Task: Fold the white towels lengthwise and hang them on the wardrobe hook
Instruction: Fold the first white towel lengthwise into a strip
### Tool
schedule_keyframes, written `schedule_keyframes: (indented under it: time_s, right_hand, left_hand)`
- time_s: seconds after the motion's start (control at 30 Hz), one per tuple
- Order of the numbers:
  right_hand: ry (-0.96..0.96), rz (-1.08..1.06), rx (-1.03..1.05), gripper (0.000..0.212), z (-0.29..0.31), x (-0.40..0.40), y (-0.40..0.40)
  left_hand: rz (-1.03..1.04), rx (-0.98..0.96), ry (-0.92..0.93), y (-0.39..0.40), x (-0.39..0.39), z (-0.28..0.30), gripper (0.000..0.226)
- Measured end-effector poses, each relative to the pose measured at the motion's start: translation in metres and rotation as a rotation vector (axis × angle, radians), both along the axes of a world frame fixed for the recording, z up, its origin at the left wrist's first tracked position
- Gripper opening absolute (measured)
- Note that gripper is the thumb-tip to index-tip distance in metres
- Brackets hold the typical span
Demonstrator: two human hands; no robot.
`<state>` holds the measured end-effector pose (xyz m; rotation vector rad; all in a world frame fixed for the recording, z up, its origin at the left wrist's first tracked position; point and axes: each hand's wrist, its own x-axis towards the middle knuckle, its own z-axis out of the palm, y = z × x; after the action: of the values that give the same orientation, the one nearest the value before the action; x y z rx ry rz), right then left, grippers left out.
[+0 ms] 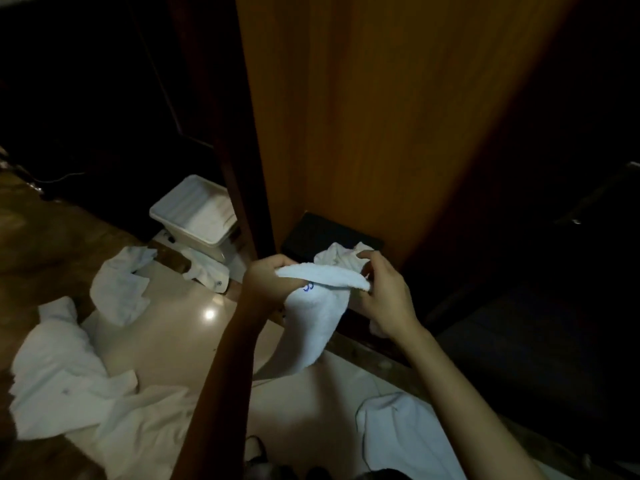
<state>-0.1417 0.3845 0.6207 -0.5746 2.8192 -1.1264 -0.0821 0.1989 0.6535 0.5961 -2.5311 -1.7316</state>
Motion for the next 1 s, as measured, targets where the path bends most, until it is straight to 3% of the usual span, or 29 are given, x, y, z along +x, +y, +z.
schedule_keyframes:
  time_s: [0.1, 0.2, 0.33, 0.47, 0.63, 0.7, 0.83, 0.93, 1.0]
  right_hand:
    - [-0.022, -0.161, 0.131, 0.034, -0.012, -0.004, 0.017]
    - [-0.074, -0.291, 0.071, 0.013, -0.017, -0.006, 0.034]
    - [-0.068, -0.298, 0.081, 0.017, -0.012, -0.016, 0.041]
    - [-0.137, -0.314, 0.044, 0.016, 0.006, -0.029, 0.032]
    - [-0.118, -0.402, -0.192, 0.013, 0.024, -0.035, -0.010]
    - [-0.080, -0.370, -0.267, 0.029, 0.028, -0.034, -0.026]
    - [-0.105, -0.292, -0.481, 0.032, 0.029, -0.025, -0.050]
    - [-0.142, -0.280, -0.511, 0.030, 0.030, -0.021, -0.060]
    - [-0.169, -0.258, -0.503, 0.024, 0.031, -0.020, -0.064]
  left_hand:
    - [-0.030, -0.027, 0.071, 0.009, -0.008, 0.002, 0.019]
    - [-0.039, -0.030, 0.079, 0.005, -0.021, -0.001, 0.021]
    - [0.078, 0.091, 0.088, -0.007, -0.042, -0.012, 0.014]
    - [0.102, 0.167, 0.057, -0.030, -0.065, -0.021, 0.026]
    - [0.152, 0.194, 0.123, -0.056, -0.091, -0.033, 0.008]
    - [0.126, 0.235, 0.125, -0.063, -0.099, -0.036, 0.004]
    - [0.060, 0.221, 0.105, -0.070, -0.108, -0.036, 0.011]
    - [0.066, 0.248, 0.057, -0.067, -0.110, -0.034, 0.025]
    - [0.068, 0.297, 0.047, -0.061, -0.110, -0.033, 0.016]
